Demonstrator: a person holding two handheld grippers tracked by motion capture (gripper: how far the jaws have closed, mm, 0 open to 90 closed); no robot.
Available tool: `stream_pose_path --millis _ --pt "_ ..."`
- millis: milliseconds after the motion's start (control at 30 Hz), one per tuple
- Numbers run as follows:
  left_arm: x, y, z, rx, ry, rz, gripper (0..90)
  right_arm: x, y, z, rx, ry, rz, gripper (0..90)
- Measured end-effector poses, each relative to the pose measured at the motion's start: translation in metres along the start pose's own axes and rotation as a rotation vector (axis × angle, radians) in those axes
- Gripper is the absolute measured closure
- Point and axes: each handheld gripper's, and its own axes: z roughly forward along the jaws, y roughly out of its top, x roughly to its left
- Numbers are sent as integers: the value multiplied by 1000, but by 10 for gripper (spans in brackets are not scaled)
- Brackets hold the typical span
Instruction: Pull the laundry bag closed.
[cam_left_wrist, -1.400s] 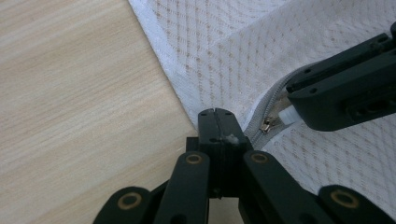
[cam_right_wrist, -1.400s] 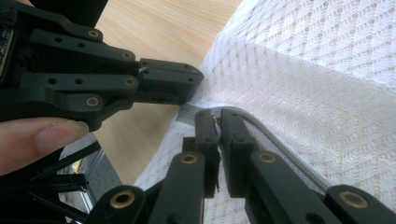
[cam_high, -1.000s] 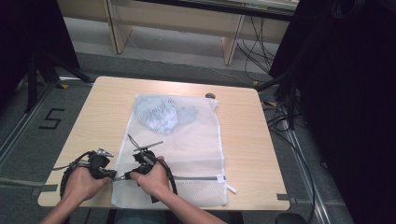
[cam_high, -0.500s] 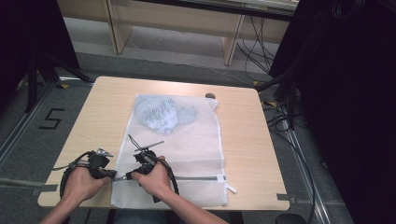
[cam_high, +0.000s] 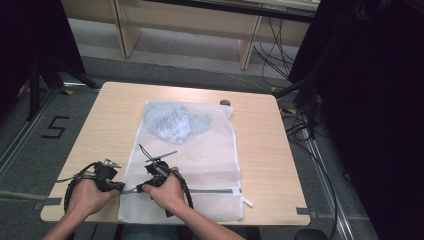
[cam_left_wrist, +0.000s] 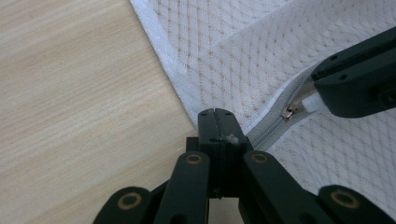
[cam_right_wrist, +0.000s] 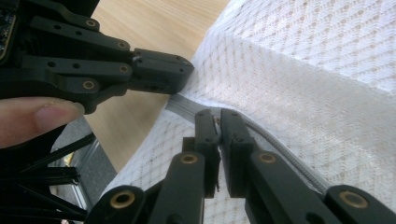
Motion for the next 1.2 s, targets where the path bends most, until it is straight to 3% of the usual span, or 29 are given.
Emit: stream_pose_path --millis 267,300,400,433,933,1033,1100,1200 --pt "0 0 0 0 -1 0 900 -3 -1 -1 1 -11 -7 870" --pt "0 0 0 0 -1 0 900 -2 -1 -1 9 -3 18 870" --pt "0 0 0 0 -1 0 900 -4 -1 -2 5 -3 -8 871" --pt "0 0 0 -1 -1 -1 900 -2 -1 -3 14 1 18 871" --pt "0 0 0 -1 0 1 900 -4 -3 -5 9 -10 6 870" --pt "0 0 0 -1 -4 0 900 -3 -3 -6 17 -7 29 870" --pt "0 0 0 -1 -4 0 900 -5 -3 -5 9 -7 -3 870" --pt "0 0 0 -2 -3 0 900 -4 -3 -6 13 -15 23 870"
